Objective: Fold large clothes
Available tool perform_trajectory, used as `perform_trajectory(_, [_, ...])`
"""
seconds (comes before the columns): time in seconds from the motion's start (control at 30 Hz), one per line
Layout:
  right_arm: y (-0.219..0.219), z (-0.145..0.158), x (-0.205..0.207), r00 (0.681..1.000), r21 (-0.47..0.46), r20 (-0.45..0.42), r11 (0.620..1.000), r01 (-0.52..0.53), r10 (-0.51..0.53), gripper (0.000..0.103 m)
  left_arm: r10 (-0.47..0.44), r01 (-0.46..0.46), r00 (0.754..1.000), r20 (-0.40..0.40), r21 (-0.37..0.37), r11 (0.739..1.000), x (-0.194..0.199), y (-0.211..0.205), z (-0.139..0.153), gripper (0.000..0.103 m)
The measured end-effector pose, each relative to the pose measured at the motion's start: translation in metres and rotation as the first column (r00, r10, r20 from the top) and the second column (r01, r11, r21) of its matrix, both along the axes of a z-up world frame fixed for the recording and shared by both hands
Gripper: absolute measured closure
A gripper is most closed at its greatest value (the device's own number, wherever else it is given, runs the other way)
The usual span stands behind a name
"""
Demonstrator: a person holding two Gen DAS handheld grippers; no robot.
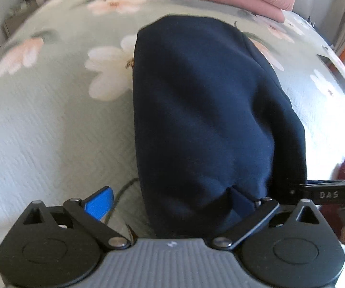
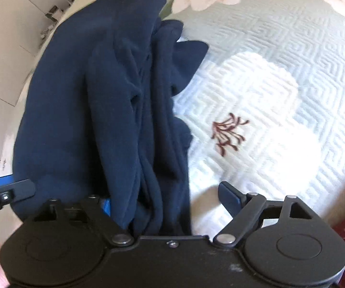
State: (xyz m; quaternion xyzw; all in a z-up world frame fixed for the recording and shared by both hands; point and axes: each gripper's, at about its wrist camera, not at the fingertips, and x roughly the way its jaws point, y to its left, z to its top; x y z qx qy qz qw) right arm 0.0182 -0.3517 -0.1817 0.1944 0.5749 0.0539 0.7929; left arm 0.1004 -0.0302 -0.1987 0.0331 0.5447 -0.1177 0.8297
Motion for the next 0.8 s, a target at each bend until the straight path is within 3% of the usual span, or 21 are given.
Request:
perform_trajectory(0.17, [0.021, 0.022, -0.001, 0.997, -0.161, 0.022, 0.985, -0.066, 0.070, 0.002, 0.005, -0.012, 0.997, 0.076, 0.086, 0.996, -0.012, -0.012, 0.014, 0.000])
perform_trajectory(0.4, [0.032, 0.064, -0.021, 0.996, -0.240, 0.089, 0.971, -0.009, 0.031, 0.002, 0.053, -0.060, 0.994, 0.099, 0.068, 0.996, -0.027, -0.006, 0.038, 0.008])
perform_trajectory(0.7, [0.064, 0.132, -0.048, 0.974, -0.241, 0.220, 0.971, -0.003, 0.058, 0.002, 0.107, -0.117, 0.986, 0.126, 0.081, 0.990, -0.046, 0.002, 0.069, 0.011])
perform_trajectory(0.8, [0.074, 0.140, -0.053, 0.967, -0.241, 0.241, 0.970, -0.029, 0.089, 0.002, 0.113, -0.126, 0.982, 0.151, 0.079, 0.989, -0.051, 0.002, 0.080, 0.011])
